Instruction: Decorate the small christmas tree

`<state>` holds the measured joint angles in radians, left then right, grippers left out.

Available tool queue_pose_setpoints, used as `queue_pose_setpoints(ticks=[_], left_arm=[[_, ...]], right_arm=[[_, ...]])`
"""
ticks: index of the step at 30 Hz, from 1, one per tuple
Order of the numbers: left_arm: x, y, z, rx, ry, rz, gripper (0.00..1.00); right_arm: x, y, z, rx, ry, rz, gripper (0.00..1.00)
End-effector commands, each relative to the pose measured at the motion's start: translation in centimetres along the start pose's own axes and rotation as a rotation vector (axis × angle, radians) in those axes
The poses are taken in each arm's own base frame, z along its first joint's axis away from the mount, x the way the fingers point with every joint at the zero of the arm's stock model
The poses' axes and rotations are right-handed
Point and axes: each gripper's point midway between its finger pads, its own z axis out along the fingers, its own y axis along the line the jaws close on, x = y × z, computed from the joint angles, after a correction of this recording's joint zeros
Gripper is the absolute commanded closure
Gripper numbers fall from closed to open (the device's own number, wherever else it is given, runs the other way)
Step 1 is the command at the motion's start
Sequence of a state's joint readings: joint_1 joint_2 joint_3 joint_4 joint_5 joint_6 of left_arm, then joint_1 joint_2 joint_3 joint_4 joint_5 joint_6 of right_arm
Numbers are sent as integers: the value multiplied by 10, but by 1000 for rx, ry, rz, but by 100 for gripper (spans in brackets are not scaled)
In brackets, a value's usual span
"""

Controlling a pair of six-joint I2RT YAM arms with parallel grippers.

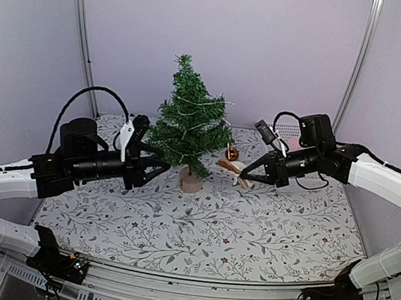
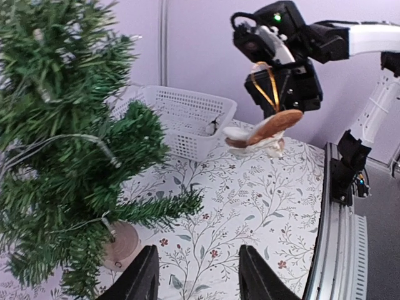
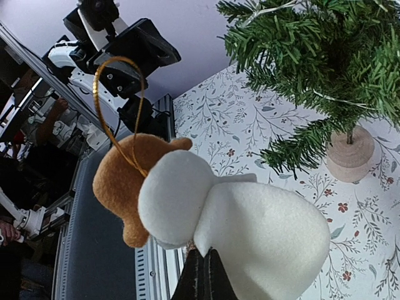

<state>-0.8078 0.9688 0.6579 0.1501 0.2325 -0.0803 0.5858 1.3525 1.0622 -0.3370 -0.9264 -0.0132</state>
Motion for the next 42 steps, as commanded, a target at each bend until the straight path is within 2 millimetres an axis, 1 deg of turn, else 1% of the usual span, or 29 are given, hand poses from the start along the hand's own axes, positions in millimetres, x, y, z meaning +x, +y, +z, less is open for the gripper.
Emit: queue_pose_setpoints(ticks=[1,4,7,10,12,14,16,18,20,24,29,30,31,34,37,38,41,42], left_arm=[[-7,-18,18,41,33,105,58],[-24,-19,21,44,-21,101,65],[-37,-20,20,47,-41,108,70],[-43,-21,21,56,-31,110,71],[-43,-24,24,77,-12,100,69],[-40,-31,27,126,8,91,64],[-33,-39,30,178,28,86,58],[-26,-45,32,222,38,82,50],[-19,-50,32,251,37,82,46],[-6,-60,35,320,71,91,44],[8,-73,43,389,112,119,45],[10,-74,44,396,117,123,47],[11,-75,45,398,119,129,51],[9,-74,48,385,107,147,77],[5,-69,50,347,78,139,95],[5,-67,51,334,69,126,99],[8,-66,53,326,54,84,100],[9,-66,53,321,47,60,100]], right_arm=[[-29,20,13,-135,-33,-26,100],[-31,21,26,-169,-6,-24,100],[-28,18,38,-185,31,-15,100],[-24,16,50,-200,63,-32,100],[-24,18,56,-213,80,-37,100],[-19,21,63,-228,99,-37,100],[-16,25,67,-243,111,-47,100],[-13,28,70,-258,119,-52,100],[-12,32,71,-271,125,-53,100],[-11,37,70,-291,126,-56,100],[-9,40,70,-304,129,-51,100],[-8,41,70,-305,129,-51,100],[-8,41,70,-306,129,-51,100],[-7,40,70,-306,130,-48,100],[-2,35,71,-279,139,-41,98],[-1,33,71,-261,139,-43,95],[5,27,70,-225,143,-38,78],[6,24,69,-210,144,-34,64]])
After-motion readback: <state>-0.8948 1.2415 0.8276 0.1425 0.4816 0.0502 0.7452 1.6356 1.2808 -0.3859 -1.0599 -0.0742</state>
